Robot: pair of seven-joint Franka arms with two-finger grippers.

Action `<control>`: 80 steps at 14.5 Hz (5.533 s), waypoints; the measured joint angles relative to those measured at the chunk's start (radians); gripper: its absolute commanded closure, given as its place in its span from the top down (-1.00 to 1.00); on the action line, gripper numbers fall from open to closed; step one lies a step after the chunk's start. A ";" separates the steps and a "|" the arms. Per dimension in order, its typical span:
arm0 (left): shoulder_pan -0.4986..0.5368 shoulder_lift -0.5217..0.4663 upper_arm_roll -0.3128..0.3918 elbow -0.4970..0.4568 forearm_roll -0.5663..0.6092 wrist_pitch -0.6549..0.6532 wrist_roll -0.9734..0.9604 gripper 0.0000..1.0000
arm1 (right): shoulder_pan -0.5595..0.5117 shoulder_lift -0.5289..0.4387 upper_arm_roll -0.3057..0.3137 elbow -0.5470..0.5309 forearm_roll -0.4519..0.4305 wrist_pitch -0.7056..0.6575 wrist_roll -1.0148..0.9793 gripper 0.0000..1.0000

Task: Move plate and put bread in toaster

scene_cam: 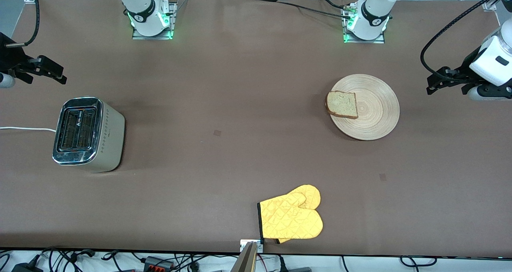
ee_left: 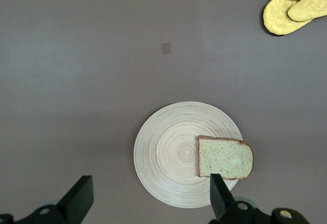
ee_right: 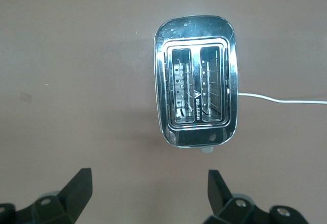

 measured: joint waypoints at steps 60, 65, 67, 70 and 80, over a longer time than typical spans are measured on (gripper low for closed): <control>0.566 0.746 -0.003 -0.214 -0.791 -0.046 1.105 -0.81 | 0.000 0.044 0.000 0.011 0.000 -0.006 -0.001 1.00; 0.565 0.747 -0.003 -0.214 -0.792 -0.029 1.114 -0.98 | 0.000 0.049 0.001 0.011 -0.001 -0.007 -0.003 1.00; 0.565 0.747 -0.003 -0.211 -0.792 -0.026 1.117 -0.98 | 0.000 0.051 0.002 0.011 -0.001 -0.013 -0.003 1.00; 0.564 0.747 -0.004 -0.181 -0.792 -0.027 1.120 -0.98 | 0.001 0.052 0.005 0.011 -0.001 -0.011 -0.003 1.00; 0.491 0.720 -0.097 0.008 -0.760 -0.230 1.116 -0.98 | 0.062 0.118 0.013 0.010 0.000 0.004 -0.003 1.00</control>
